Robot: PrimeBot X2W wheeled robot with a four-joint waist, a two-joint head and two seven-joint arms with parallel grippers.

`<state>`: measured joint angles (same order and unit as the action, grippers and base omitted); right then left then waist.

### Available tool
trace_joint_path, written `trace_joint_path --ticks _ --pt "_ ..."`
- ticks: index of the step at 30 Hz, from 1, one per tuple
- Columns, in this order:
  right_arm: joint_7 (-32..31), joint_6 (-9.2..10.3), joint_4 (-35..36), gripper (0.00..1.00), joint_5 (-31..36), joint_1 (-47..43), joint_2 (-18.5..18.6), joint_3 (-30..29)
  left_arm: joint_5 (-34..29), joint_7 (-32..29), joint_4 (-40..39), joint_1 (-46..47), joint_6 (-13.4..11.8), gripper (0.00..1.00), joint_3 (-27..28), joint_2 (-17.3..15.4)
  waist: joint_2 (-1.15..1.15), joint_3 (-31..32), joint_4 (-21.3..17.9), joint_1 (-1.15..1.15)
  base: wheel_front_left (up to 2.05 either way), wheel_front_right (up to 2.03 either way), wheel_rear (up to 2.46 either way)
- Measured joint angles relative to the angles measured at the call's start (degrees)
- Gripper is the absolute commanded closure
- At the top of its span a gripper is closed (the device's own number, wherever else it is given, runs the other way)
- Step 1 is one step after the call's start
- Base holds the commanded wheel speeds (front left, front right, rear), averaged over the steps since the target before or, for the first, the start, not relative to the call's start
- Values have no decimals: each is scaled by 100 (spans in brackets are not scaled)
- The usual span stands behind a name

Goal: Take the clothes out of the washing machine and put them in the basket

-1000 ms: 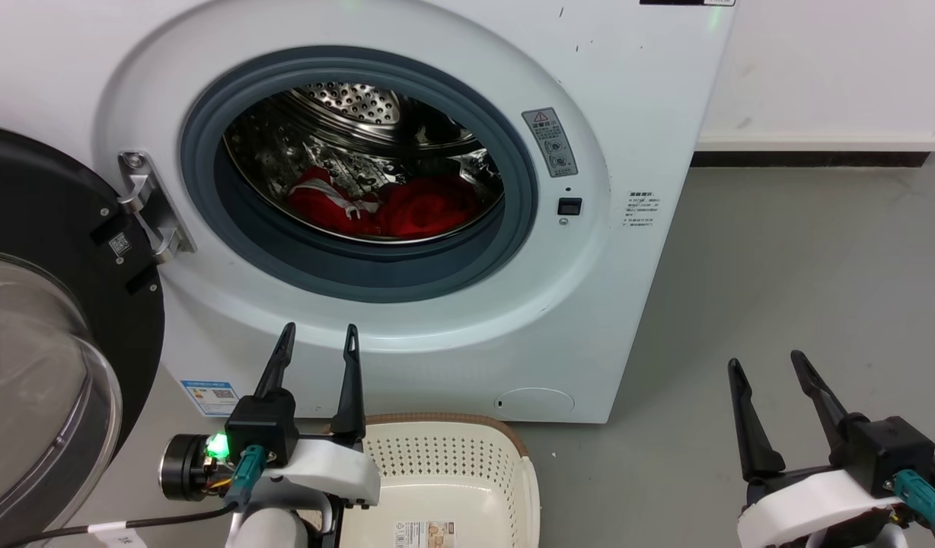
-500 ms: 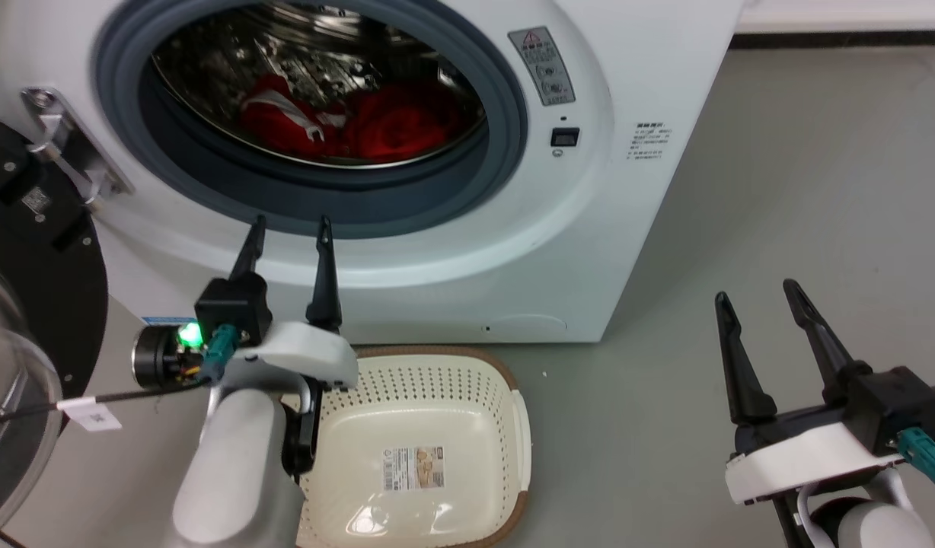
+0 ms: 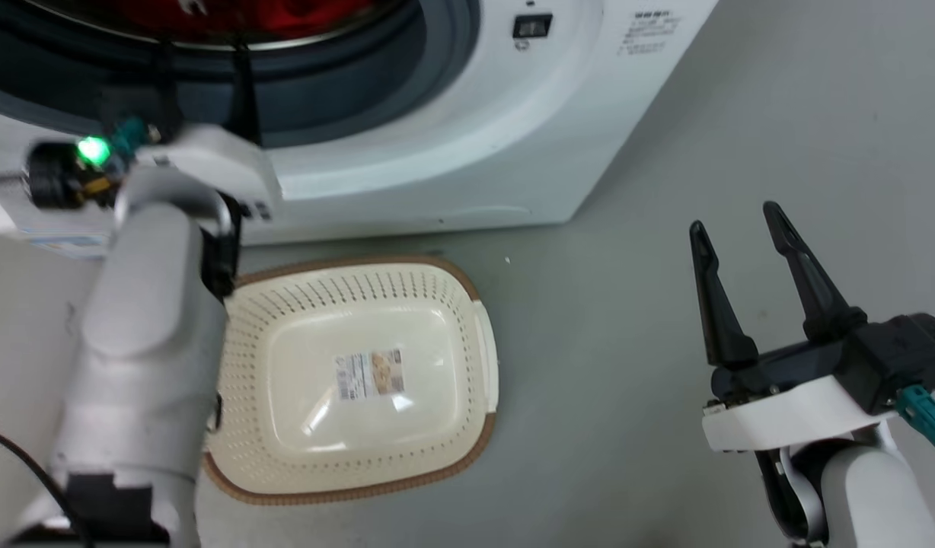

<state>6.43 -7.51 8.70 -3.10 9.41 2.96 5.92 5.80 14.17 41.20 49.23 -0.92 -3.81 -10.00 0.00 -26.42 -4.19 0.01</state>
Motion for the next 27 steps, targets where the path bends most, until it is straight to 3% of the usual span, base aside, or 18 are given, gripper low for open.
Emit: trace_joint_path --ticks 11,27 --pt "218 0 -311 0 -123 498 0 391 -108 -682 1091 1973 304 0 -122 -642 0 -1040 -468 0 0 0 0" --pt "571 0 -737 0 -526 766 2 1006 -213 -2903 2250 4000 658 0 -383 -1503 0 -1871 -1280 0 0 0 0"
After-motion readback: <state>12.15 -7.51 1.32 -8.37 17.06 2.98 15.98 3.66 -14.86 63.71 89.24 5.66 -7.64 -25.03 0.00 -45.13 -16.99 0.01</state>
